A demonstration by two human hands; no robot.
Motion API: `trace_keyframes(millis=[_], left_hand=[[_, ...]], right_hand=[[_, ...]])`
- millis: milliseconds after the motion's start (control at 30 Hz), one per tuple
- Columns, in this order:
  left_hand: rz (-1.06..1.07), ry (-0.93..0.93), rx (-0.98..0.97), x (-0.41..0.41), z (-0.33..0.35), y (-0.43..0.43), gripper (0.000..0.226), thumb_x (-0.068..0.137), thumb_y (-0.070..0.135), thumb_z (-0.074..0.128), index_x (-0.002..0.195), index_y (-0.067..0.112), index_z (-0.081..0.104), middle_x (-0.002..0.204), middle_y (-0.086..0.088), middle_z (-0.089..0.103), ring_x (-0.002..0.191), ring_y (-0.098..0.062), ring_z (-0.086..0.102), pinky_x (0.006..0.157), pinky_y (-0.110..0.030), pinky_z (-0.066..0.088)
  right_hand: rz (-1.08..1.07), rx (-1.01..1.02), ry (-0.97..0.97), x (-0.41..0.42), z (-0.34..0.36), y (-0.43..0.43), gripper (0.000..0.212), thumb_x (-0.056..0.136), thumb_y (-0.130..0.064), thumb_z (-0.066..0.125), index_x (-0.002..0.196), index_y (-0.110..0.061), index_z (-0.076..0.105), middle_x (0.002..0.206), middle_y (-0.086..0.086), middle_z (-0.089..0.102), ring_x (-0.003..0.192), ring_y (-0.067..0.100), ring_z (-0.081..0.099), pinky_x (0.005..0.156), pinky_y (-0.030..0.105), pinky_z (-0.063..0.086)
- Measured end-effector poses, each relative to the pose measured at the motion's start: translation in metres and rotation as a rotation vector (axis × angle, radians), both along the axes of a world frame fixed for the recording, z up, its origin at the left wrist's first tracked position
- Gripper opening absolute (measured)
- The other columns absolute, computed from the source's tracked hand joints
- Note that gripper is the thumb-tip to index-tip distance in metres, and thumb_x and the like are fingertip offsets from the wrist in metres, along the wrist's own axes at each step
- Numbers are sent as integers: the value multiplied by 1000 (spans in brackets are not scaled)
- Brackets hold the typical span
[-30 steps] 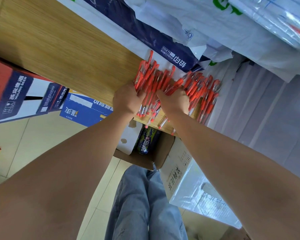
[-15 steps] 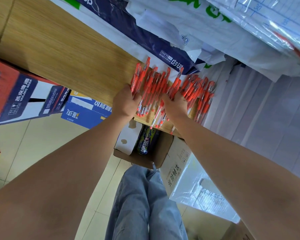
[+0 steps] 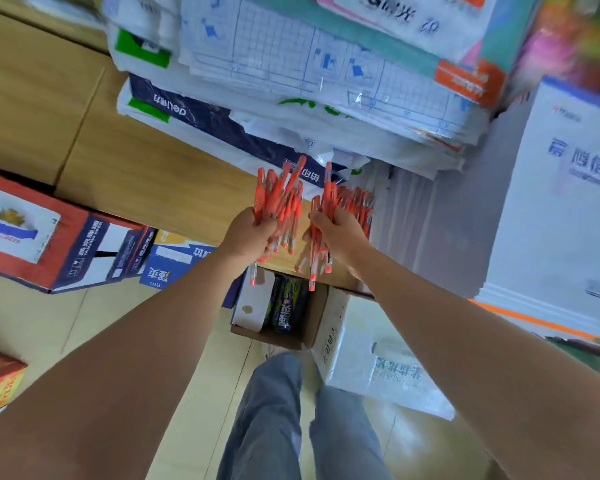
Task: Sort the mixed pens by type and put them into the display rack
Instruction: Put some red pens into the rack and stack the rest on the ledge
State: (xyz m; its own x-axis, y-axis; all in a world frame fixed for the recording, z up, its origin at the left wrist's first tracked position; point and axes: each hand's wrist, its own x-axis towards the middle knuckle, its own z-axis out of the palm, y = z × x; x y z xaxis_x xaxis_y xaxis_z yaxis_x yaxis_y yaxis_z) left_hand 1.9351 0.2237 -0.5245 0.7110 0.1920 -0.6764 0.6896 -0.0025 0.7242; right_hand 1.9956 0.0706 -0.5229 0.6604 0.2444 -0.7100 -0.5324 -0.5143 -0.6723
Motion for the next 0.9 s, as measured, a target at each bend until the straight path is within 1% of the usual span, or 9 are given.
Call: trace_keyframes(millis=[100,233,300,367,400,500,633,733,900], left_hand=[[-21,-46,6,5,35,-10,28,95,1,40,70,10,46,61,-8,43,51,-18,37,52,-28,32],[-60,-91,58,16,80,-38,25,97,13,47,72,9,48,58,-6,41,49,-17,39,52,-28,35],[-54,-113,58,22,102,-60,23,97,11,47,74,10,46,58,-5,37,48,-15,36,48,-24,35],[-51,-148,56,25,126,-89,23,97,11,48,74,10,44,60,-6,34,49,-16,35,48,-24,33],[-45,-171,55,26,138,-105,23,98,13,49,75,11,45,60,-6,35,49,-16,35,49,-25,33],[-26,-218,96,27,168,-153,25,97,19,52,72,15,49,58,-2,42,42,-12,40,46,-23,35],[-69,-284,57,33,202,-217,19,97,24,53,85,10,58,58,1,45,42,-11,42,47,-25,39],[-81,-314,49,37,223,-266,19,96,27,56,90,9,59,57,1,46,39,-9,43,47,-24,39],[-216,-365,54,46,246,-338,18,94,26,58,91,9,59,58,0,46,39,-9,42,43,-20,39]], right_hand=[[-31,25,-60,3,34,-11,19,99,-26,50,86,-13,55,56,-7,63,46,4,50,46,17,40],[-30,75,-155,9,82,-37,21,99,-26,50,88,-9,57,63,-1,66,38,2,46,43,18,38],[-51,118,-186,11,106,-58,21,99,-26,51,91,-7,58,58,-4,64,42,5,49,47,21,43],[-58,126,-236,13,128,-84,25,98,-29,52,89,-6,57,63,1,59,55,13,54,58,30,47],[-56,121,-267,14,139,-99,25,97,-29,52,86,-8,56,67,5,56,60,17,52,61,33,44],[-73,151,-319,15,168,-148,24,97,-28,52,78,-15,56,67,4,60,59,17,51,59,29,41],[-107,214,-324,18,205,-218,17,99,-26,50,93,-12,56,77,15,69,55,15,53,50,24,41],[-165,223,-325,17,223,-272,17,99,-26,50,98,-10,55,69,4,70,51,10,54,52,23,42],[-309,155,-356,11,238,-351,22,100,-28,47,104,-8,54,74,2,70,48,3,55,46,17,42]])
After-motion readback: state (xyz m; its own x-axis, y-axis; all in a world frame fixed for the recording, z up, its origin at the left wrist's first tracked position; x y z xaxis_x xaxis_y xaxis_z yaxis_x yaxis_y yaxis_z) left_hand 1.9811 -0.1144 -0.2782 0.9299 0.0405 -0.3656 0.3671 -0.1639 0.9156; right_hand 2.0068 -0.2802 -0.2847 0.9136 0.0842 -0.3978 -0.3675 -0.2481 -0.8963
